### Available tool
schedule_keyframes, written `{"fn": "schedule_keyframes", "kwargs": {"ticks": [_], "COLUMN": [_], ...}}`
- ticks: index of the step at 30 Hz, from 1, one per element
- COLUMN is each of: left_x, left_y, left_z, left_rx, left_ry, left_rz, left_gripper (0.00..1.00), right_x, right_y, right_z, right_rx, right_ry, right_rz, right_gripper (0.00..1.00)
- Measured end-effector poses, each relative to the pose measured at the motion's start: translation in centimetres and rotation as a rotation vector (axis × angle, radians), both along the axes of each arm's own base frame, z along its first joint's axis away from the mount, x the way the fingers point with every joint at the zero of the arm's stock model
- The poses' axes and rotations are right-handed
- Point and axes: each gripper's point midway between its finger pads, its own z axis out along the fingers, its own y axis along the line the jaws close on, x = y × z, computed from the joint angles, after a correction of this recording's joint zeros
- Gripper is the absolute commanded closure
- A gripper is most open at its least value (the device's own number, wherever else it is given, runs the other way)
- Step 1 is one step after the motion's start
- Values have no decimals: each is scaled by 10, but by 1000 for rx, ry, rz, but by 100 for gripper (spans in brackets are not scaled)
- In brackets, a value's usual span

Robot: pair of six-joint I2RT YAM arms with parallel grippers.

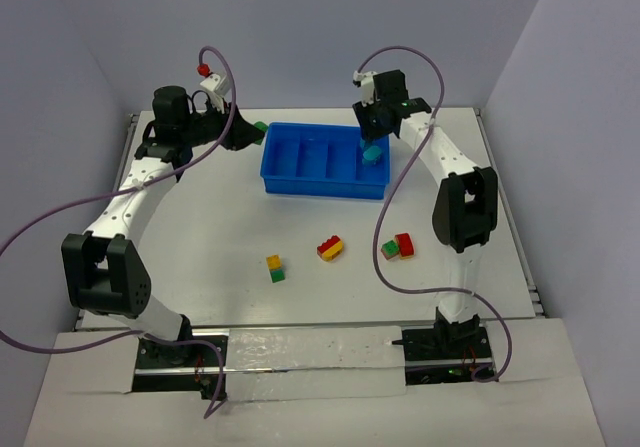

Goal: Sort the legos into containers by color

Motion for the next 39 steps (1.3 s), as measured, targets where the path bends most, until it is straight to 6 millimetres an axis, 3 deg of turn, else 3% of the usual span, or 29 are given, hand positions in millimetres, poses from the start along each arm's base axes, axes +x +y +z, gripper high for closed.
{"fn": "schedule_keyframes", "kwargs": {"ticks": [5, 14, 17, 22, 25, 36, 39], "left_x": [1, 6, 8, 10, 11, 13, 16], "left_y": [0, 4, 5, 6, 6, 7, 9], "left_z": [0, -3, -6, -9, -9, -12, -15], "left_rx": [2, 21, 27, 35, 37, 45, 50], "left_ry": [-2, -11, -10, -8, -10, -11, -5], "left_rz": [3, 28, 33, 42, 43, 53, 63], "left_gripper": [100, 100, 100, 100, 100, 100, 100], "right_x": [18, 33, 36, 42, 47, 56, 56], "right_y": [2, 2, 2, 2, 2, -1, 0], "right_z": [-10, -35, -36, -36, -39, -58, -57], "right_rx": [-5, -13, -11, -8, -8, -11, -7], "right_ry": [-24, -23, -30, -51, -56, -35, -34], "right_rz": [-19, -40, -40, -45, -49, -60, -63], "right_gripper": [91, 81, 80, 67, 64, 20, 14]}}
